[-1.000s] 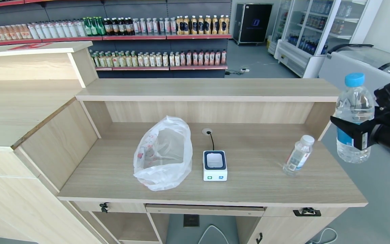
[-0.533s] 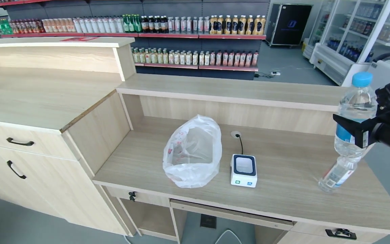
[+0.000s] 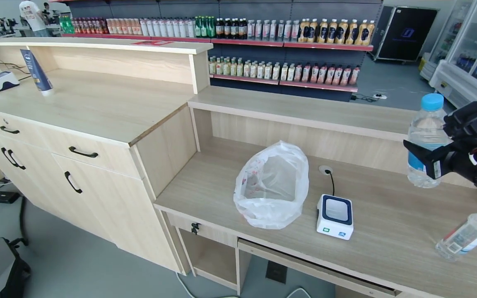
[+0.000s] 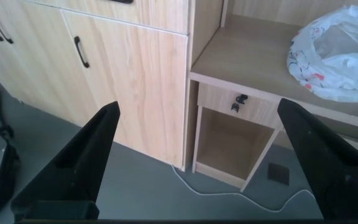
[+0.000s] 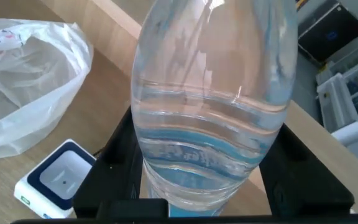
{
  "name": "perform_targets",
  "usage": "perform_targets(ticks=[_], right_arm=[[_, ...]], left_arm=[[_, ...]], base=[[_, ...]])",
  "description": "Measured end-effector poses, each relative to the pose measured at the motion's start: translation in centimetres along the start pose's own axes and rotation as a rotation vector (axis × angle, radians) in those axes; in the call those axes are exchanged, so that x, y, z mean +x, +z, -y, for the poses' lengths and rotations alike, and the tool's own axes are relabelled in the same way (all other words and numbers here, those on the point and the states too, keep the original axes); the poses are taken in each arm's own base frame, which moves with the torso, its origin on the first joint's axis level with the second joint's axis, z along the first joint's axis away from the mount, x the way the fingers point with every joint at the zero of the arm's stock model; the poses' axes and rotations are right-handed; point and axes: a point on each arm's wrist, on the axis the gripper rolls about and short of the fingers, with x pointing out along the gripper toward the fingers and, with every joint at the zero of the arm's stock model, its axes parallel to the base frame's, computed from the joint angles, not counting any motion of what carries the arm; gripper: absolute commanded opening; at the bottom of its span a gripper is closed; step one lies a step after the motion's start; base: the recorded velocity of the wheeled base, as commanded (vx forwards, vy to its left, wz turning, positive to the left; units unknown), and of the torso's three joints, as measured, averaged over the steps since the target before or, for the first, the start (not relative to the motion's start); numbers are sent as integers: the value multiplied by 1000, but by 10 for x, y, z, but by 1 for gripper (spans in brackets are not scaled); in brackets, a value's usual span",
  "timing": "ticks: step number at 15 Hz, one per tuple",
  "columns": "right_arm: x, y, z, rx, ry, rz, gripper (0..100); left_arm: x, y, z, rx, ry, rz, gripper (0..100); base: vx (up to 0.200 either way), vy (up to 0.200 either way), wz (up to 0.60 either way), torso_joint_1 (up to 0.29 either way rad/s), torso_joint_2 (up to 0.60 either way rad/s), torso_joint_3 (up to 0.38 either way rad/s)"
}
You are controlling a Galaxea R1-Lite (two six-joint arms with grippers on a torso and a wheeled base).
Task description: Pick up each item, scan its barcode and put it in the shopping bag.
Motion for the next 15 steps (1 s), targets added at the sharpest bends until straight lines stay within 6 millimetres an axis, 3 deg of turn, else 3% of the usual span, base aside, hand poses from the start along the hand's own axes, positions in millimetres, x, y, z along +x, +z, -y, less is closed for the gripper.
perform_targets(ticks=[8, 12, 15], right_arm=[[30, -27, -9, -48, -45, 70, 0], [43, -37, -16, -127, -60, 205, 0], [51, -57, -32, -246, 91, 261, 0]], left_arm=[[0, 0, 0, 0, 0, 0, 100], [0, 0, 0, 0, 0, 0, 100], [0, 0, 0, 0, 0, 0, 100]], base=[[0, 0, 0, 0, 0, 0], [0, 0, 0, 0, 0, 0], [0, 0, 0, 0, 0, 0]])
